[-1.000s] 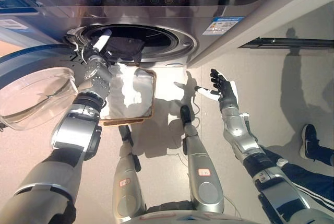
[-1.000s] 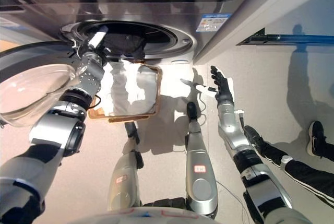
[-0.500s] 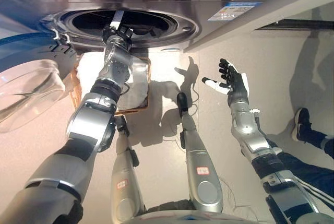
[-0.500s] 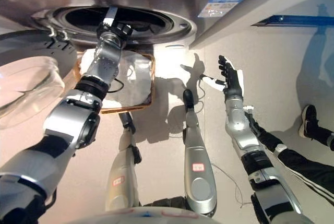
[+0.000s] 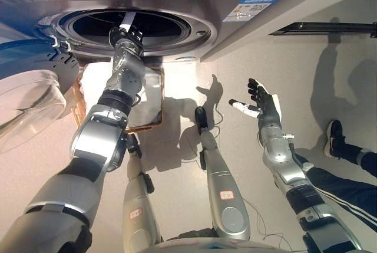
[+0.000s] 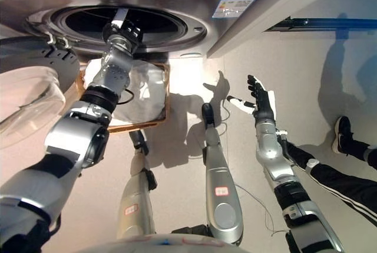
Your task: Put the clothes in the basket into the washing machine.
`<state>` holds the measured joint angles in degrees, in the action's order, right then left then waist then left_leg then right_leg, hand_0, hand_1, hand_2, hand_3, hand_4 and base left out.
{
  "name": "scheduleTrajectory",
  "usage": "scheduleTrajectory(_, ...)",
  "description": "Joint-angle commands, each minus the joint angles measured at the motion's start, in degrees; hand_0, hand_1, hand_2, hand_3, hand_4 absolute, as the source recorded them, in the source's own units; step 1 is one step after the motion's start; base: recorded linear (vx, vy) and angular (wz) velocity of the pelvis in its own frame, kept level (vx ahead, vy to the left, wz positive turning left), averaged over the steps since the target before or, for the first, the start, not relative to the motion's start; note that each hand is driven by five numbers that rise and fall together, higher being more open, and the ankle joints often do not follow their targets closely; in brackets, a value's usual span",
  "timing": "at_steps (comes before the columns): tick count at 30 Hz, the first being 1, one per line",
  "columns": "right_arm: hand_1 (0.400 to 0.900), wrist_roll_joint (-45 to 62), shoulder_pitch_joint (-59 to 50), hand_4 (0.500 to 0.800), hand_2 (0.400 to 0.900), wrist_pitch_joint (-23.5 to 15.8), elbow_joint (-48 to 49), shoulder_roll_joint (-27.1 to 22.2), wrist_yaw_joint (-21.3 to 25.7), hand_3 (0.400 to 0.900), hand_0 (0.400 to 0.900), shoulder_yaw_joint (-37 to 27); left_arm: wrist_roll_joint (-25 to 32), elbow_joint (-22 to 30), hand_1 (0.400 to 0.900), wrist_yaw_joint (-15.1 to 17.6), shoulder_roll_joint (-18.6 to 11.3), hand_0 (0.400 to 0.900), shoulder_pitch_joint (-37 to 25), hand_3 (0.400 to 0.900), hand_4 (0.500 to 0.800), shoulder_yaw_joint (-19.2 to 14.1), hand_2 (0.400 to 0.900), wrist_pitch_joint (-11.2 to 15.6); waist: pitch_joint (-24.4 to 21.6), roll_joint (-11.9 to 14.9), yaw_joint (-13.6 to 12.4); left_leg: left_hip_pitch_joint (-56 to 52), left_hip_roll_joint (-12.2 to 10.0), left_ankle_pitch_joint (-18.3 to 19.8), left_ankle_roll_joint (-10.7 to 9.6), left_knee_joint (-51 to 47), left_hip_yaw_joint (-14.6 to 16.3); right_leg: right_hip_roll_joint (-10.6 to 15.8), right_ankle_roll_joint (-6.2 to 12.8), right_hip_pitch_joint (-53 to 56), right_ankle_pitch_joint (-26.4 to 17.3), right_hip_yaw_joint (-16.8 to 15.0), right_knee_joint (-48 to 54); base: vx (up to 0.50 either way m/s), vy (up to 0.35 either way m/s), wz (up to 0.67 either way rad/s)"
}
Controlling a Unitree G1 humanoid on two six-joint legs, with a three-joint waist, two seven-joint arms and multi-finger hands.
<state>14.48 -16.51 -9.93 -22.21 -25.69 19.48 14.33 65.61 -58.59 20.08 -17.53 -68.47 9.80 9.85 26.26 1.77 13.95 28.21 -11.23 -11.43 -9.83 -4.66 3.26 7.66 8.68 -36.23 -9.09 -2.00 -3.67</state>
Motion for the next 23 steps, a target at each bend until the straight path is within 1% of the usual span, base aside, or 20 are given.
scheduleTrajectory(1, 0.900, -0.38, 1.68, 0.800, 0.900, -3.78, -0.08, -1.03, 0.79, 0.900, 0.900, -0.40, -8.66, -2.14, 0.900, -1.96, 1.07, 0.900, 0.20, 0.900, 0.800, 2.44, 0.900, 1.28, -7.16, -1.25, -0.84, 0.61, -4.28, -1.74, -2.23, -0.15, -2.46, 2.19, 4.34, 0.40, 2.28, -2.44, -4.23, 0.00, 0.001, 0.09)
scheduleTrajectory(2, 0.900, -0.25, 0.95, 0.800, 0.900, -3.81, -1.11, -0.76, 0.27, 0.900, 0.900, 0.47, -14.42, -2.61, 0.900, -1.81, 0.56, 0.900, 1.95, 0.900, 0.800, 3.88, 0.900, 0.60, -7.01, -0.95, -1.30, -0.51, -4.21, -1.07, -2.00, 0.69, -2.71, 2.32, 4.24, 1.44, 2.88, -2.31, -4.83, 0.00, 0.001, 0.09)
scheduleTrajectory(3, 0.900, -0.24, 0.92, 0.800, 0.900, -3.84, -1.15, -0.74, 0.27, 0.900, 0.900, 0.49, -14.46, -2.57, 0.900, -1.78, 0.54, 0.900, 1.98, 0.900, 0.800, 3.88, 0.900, 0.59, -6.96, -0.91, -1.30, -0.59, -4.20, -1.06, -1.99, 0.68, -2.69, 2.32, 4.25, 1.51, 2.88, -2.32, -4.82, 0.00, 0.002, 0.09)
scheduleTrajectory(5, 0.900, 0.07, -0.21, 0.800, 0.900, -4.17, -1.85, -0.61, -0.26, 0.900, 0.900, 1.22, -20.38, -3.35, 0.900, -1.87, -0.48, 0.900, 4.83, 0.900, 0.800, 5.34, 0.900, -0.10, -6.82, -0.63, -1.80, -0.68, -3.97, 0.38, -1.62, 4.06, -3.02, 2.51, 4.02, 2.48, 3.17, -2.63, -5.96, -0.01, 0.015, 0.08)
scheduleTrajectory(6, 0.900, 0.06, -0.66, 0.800, 0.900, -4.27, -2.06, -0.68, -0.45, 0.900, 0.900, 1.38, -21.74, -2.93, 0.900, -1.82, -0.53, 0.900, 6.39, 0.900, 0.800, 5.59, 0.900, 0.20, -6.56, -0.49, -1.98, -0.79, -3.80, 1.21, -1.43, 5.82, -3.26, 2.66, 3.87, 3.01, 3.36, -2.87, -6.67, 0.01, 0.017, 0.13)
scheduleTrajectory(7, 0.900, -0.01, -1.75, 0.800, 0.900, -4.49, -2.46, -0.65, -0.57, 0.900, 0.900, 1.69, -23.13, -2.02, 0.900, -2.07, -0.61, 0.900, 10.29, 0.900, 0.800, 5.17, 0.900, 0.31, -6.07, -0.42, -2.47, -1.36, -3.60, 2.93, -1.14, 8.89, -3.73, 2.94, 3.63, 4.67, 4.31, -2.90, -7.91, 0.00, 0.010, 0.09)
scheduleTrajectory(8, 0.900, -0.01, -1.79, 0.800, 0.900, -4.50, -2.47, -0.64, -0.57, 0.900, 0.900, 1.70, -23.14, -1.99, 0.900, -2.06, -0.64, 0.900, 10.29, 0.900, 0.800, 5.16, 0.900, 0.30, -6.18, -0.45, -2.44, -1.11, -3.60, 2.74, -1.13, 8.89, -3.78, 2.94, 3.63, 4.53, 4.03, -2.89, -7.71, 0.00, 0.008, 0.08)
scheduleTrajectory(10, 0.900, 0.02, -2.67, 0.800, 0.900, -4.44, -2.76, -0.26, -0.87, 0.900, 0.900, 2.18, -22.25, -1.79, 0.900, -2.96, -0.24, 0.900, 13.54, 0.900, 0.800, 3.70, 0.900, 0.62, -5.67, -0.51, -2.86, -2.50, -3.61, 3.91, -0.90, 10.58, -3.97, 3.21, 3.46, 6.55, 4.70, -2.93, -8.54, 0.01, 0.009, 0.03)
scheduleTrajectory(11, 0.900, 0.10, -3.05, 0.800, 0.900, -4.46, -2.91, -0.04, -1.10, 0.900, 0.900, 2.33, -21.76, -1.23, 0.900, -3.64, -0.45, 0.900, 15.44, 0.900, 0.800, 2.94, 0.900, 0.81, -5.51, -0.56, -3.12, -3.42, -3.75, 4.34, -0.75, 11.13, -4.03, 3.24, 3.41, 7.49, 5.05, -2.91, -8.99, 0.04, 0.012, 0.04)
scheduleTrajectory(12, 0.900, -0.15, -3.29, 0.800, 0.900, -4.38, -3.01, 0.04, -1.47, 0.900, 0.900, 2.24, -21.37, 0.36, 0.900, -4.68, -0.46, 0.900, 19.24, 0.900, 0.800, 2.12, 0.900, 1.27, -5.58, -0.86, -3.70, -5.35, -3.84, 5.03, -0.64, 11.56, -3.90, 3.41, 3.37, 9.46, 5.54, -2.86, -9.17, 0.04, 0.004, 0.06)
scheduleTrajectory(13, 0.900, -0.35, -3.10, 0.800, 0.900, -4.35, -3.40, 0.16, -1.59, 0.900, 0.900, 2.16, -21.67, 1.50, 0.900, -4.92, -0.52, 0.900, 21.37, 0.900, 0.800, 1.85, 0.900, 1.67, -5.67, -1.01, -4.04, -6.31, -3.88, 5.15, -0.59, 11.50, -3.86, 3.45, 3.32, 10.47, 5.75, -2.77, -9.14, 0.06, 0.000, 0.11)
scheduleTrajectory(14, 0.900, -0.48, -2.83, 0.800, 0.900, -4.30, -4.25, 0.13, -1.86, 0.900, 0.900, 1.90, -22.62, 2.68, 0.900, -5.27, -0.65, 0.900, 23.87, 0.900, 0.800, 1.85, 0.900, 1.96, -5.66, -1.12, -4.55, -7.75, -3.94, 5.50, -0.54, 11.53, -3.77, 3.46, 3.25, 12.04, 6.27, -2.54, -9.30, 0.02, -0.004, 0.07)
scheduleTrajectory(15, 0.900, -0.48, -2.85, 0.800, 0.900, -4.31, -4.26, 0.14, -1.86, 0.900, 0.900, 1.90, -22.63, 2.71, 0.900, -5.25, -0.66, 0.900, 23.89, 0.900, 0.800, 1.84, 0.900, 1.95, -5.76, -1.14, -4.55, -7.63, -3.94, 5.28, -0.54, 11.39, -3.78, 3.45, 3.24, 11.95, 6.02, -2.54, -9.10, 0.04, -0.002, 0.15)
scheduleTrajectory(16, 0.900, -0.57, -2.16, 0.800, 0.900, -4.27, -5.44, -0.15, -2.35, 0.900, 0.900, 1.03, -25.25, 5.23, 0.900, -5.83, -0.69, 0.900, 27.78, 0.900, 0.800, 2.83, 0.900, 2.45, -6.43, -1.52, -5.25, -9.16, -4.03, 5.41, -0.45, 11.10, -3.98, 3.47, 3.13, 13.78, 6.52, -2.04, -8.94, 0.02, 0.000, 0.10)
scheduleTrajectory(17, 0.900, -0.57, -2.12, 0.800, 0.900, -4.30, -5.45, -0.15, -2.36, 0.900, 0.900, 1.03, -25.28, 5.29, 0.900, -5.80, -0.67, 0.900, 27.86, 0.900, 0.800, 2.84, 0.900, 2.44, -6.34, -1.52, -5.26, -9.35, -4.05, 5.41, -0.46, 11.03, -3.97, 3.46, 3.12, 13.97, 6.52, -2.01, -8.88, 0.06, -0.016, 0.28)
scheduleTrajectory(18, 0.900, -0.65, -1.66, 0.800, 0.900, -4.20, -7.33, -0.64, -2.66, 0.900, 0.900, 0.11, -26.69, 6.98, 0.900, -6.32, -0.33, 0.900, 31.56, 0.900, 0.800, 3.20, 0.900, 2.86, -7.33, -1.82, -6.09, -10.78, -4.11, 5.46, -0.35, 10.78, -4.22, 3.36, 3.02, 16.20, 6.93, -1.44, -8.60, 0.06, -0.026, 0.26)
scheduleTrajectory(20, 0.900, -0.86, -1.40, 0.800, 0.900, -3.93, -9.49, -0.75, -2.97, 0.900, 0.900, -0.27, -27.13, 8.36, 0.900, -6.92, 0.32, 0.900, 34.64, 0.900, 0.800, 3.63, 0.900, 3.04, -8.32, -2.02, -6.85, -12.27, -4.37, 5.62, -0.23, 10.49, -4.64, 3.30, 2.90, 18.34, 7.03, -0.65, -7.89, 0.06, -0.031, 0.25)
scheduleTrajectory(22, 0.900, -0.92, -1.45, 0.800, 0.900, -3.76, -10.46, -0.65, -3.19, 0.900, 0.900, -0.02, -27.25, 7.66, 0.900, -7.26, 0.85, 0.900, 35.65, 0.900, 0.800, 3.84, 0.900, 2.92, -8.81, -2.12, -7.08, -13.07, -4.49, 5.68, -0.22, 10.25, -4.68, 3.29, 2.86, 19.30, 6.98, -0.35, -7.34, 0.04, -0.018, 0.09)
scheduleTrajectory(23, 0.900, -0.84, -1.78, 0.800, 0.900, -3.56, -12.19, -0.39, -3.54, 0.900, 0.900, 0.13, -26.91, 9.11, 0.900, -8.26, 1.57, 0.900, 38.25, 0.900, 0.800, 4.30, 0.900, 2.75, -9.96, -2.27, -7.75, -14.33, -4.60, 5.99, -0.10, 10.01, -4.81, 3.03, 2.79, 21.16, 6.97, 0.22, -6.01, 0.03, -0.020, 0.06)
